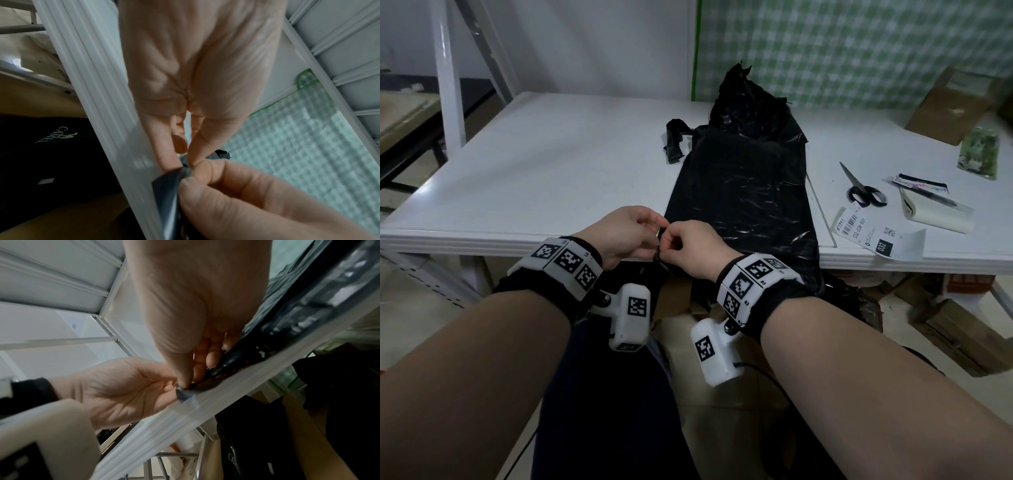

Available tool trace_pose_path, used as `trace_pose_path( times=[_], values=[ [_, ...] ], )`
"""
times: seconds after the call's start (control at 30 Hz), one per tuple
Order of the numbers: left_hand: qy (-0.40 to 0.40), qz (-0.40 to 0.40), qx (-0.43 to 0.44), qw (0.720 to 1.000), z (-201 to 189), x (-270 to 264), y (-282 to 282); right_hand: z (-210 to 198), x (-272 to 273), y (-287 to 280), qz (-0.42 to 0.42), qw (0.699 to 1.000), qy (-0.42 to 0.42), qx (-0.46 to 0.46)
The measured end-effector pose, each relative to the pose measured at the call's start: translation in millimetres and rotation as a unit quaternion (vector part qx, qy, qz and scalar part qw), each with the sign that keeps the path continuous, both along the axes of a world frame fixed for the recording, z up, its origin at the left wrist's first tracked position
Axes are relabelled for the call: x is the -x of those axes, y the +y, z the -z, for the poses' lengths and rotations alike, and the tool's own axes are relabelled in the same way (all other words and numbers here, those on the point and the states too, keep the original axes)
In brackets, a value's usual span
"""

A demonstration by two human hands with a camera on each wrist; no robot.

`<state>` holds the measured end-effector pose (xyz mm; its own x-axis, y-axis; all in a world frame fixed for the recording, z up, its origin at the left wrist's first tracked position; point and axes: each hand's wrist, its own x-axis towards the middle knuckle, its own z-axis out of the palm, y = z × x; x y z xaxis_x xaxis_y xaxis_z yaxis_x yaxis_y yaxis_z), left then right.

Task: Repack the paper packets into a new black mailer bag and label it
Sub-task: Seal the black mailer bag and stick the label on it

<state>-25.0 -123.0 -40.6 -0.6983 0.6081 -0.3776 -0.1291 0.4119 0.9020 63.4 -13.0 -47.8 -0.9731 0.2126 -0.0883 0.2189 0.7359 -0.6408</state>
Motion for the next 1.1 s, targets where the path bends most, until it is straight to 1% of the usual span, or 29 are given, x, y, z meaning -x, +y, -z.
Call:
trace_pose_path(
  times=[0.1, 0.17, 0.27, 0.33, 0.37, 0.47, 0.57, 0.6, 0.63, 0.7, 0.77, 0.83, 0.87, 0.9, 0.93, 0.97, 1.0, 1.07, 1.1],
  values=[
    [0.026, -0.004, 0.017, 1.000, 0, -1, 1, 0, -1, 2, -0.016, 1.000, -0.006, 0.001],
    [0.048, -0.003, 0.033, 0.998, 0, -3, 2, -2, -4, 4, -0.028, 0.999, -0.006, 0.019],
    [0.067, 0.002, 0.054, 0.996, -2, -4, 2, -8, -10, 7, -0.029, 0.997, 0.003, 0.077],
    [0.083, 0.006, 0.070, 0.994, -3, -6, 3, -12, -13, 11, 0.001, 0.989, 0.025, 0.148],
    [0.096, 0.008, 0.079, 0.992, -4, -7, 4, -13, -15, 14, 0.019, 0.980, 0.034, 0.196],
    [0.154, 0.024, 0.120, 0.980, -6, -9, 9, -20, -24, 24, 0.060, 0.941, 0.052, 0.330],
    [0.206, 0.054, 0.169, 0.962, -8, -10, 15, -29, -36, 38, 0.114, 0.906, 0.077, 0.401],
    [0.220, 0.061, 0.186, 0.956, -9, -10, 17, -31, -40, 43, 0.137, 0.904, 0.076, 0.397],
    [0.235, 0.069, 0.205, 0.948, -11, -10, 20, -33, -44, 48, 0.160, 0.914, 0.071, 0.365],
    [0.265, 0.094, 0.252, 0.926, -16, -12, 24, -34, -54, 58, 0.191, 0.946, 0.054, 0.255],
    [0.306, 0.127, 0.311, 0.891, -22, -15, 31, -34, -64, 68, 0.193, 0.964, 0.033, 0.180],
    [0.371, 0.144, 0.347, 0.849, -28, -19, 40, -32, -72, 74, 0.186, 0.970, 0.014, 0.154],
    [0.392, 0.145, 0.331, 0.846, -30, -20, 46, -32, -76, 75, 0.183, 0.973, 0.006, 0.143],
    [0.399, 0.154, 0.293, 0.855, -31, -23, 53, -32, -78, 75, 0.181, 0.975, -0.003, 0.132],
    [0.400, 0.173, 0.245, 0.866, -32, -28, 60, -32, -80, 75, 0.176, 0.976, -0.010, 0.124],
    [0.398, 0.202, 0.210, 0.870, -34, -35, 67, -32, -82, 75, 0.171, 0.978, -0.017, 0.118],
    [0.394, 0.233, 0.192, 0.868, -35, -42, 73, -33, -83, 74, 0.165, 0.980, -0.026, 0.112],
    [0.385, 0.283, 0.197, 0.856, -34, -54, 83, -38, -89, 74, 0.156, 0.983, -0.059, 0.082],
    [0.380, 0.300, 0.214, 0.849, -31, -57, 87, -42, -93, 75, 0.146, 0.984, -0.089, 0.041]
  ],
)
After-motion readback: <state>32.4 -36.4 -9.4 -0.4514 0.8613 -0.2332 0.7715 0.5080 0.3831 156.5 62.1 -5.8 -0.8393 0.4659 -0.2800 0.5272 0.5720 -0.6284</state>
